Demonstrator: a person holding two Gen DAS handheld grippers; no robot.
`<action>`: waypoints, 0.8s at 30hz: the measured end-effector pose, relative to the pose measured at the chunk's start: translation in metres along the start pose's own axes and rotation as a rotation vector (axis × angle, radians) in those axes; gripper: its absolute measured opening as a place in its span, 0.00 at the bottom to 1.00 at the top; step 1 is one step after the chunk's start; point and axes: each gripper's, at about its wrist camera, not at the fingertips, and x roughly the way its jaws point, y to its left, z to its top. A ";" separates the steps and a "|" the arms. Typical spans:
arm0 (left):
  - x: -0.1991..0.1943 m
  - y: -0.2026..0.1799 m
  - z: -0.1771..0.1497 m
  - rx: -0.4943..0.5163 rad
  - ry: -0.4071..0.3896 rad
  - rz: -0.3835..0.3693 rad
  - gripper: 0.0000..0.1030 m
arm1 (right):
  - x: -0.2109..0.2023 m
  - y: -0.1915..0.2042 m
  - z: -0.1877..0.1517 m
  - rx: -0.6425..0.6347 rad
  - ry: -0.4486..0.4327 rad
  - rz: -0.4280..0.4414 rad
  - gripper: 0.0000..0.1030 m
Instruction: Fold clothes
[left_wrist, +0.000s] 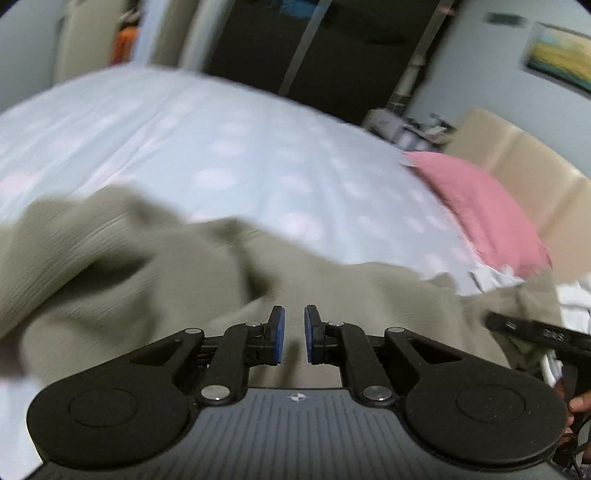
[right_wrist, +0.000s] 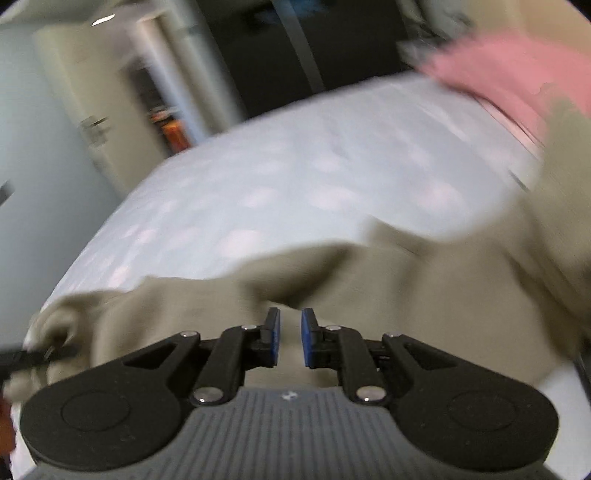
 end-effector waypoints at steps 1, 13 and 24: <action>0.007 -0.007 0.000 0.010 0.009 -0.010 0.08 | 0.001 0.015 0.001 -0.052 -0.006 0.024 0.20; 0.045 0.041 -0.043 0.009 0.176 0.117 0.01 | 0.061 -0.028 -0.045 0.013 0.195 -0.133 0.00; 0.022 0.023 -0.028 0.049 0.110 0.118 0.01 | 0.038 -0.032 -0.023 -0.073 0.104 -0.178 0.29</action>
